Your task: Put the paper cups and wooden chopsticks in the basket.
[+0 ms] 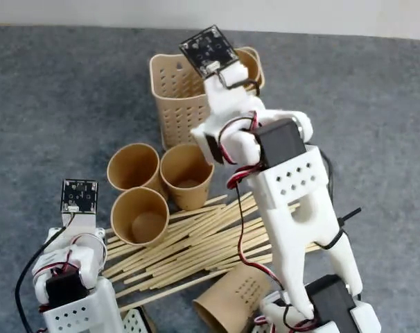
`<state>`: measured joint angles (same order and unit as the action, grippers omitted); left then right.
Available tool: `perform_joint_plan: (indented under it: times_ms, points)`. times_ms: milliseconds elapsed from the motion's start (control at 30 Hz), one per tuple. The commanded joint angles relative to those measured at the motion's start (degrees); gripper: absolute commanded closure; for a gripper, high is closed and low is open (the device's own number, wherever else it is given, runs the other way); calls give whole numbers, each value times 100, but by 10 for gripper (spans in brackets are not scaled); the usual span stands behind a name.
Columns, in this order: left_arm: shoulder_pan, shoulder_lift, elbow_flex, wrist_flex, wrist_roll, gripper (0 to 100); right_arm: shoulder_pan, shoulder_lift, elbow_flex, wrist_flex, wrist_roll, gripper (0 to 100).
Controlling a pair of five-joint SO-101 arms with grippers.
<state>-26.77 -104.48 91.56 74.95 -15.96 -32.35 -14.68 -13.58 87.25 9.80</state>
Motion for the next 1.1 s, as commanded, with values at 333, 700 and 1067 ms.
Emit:
perform_joint_plan:
  times_ms: [333, 700, 1067]
  points:
    - [-75, -84, -48, -62, -26, 898, -462, 1086, -92, 593, -1178, 795]
    - [-75, -84, -48, -62, -26, 898, -462, 1877, -92, 541, -1301, 752]
    - [-75, -84, -48, -62, -26, 898, -365, 2501, -75, 681, -1310, 902]
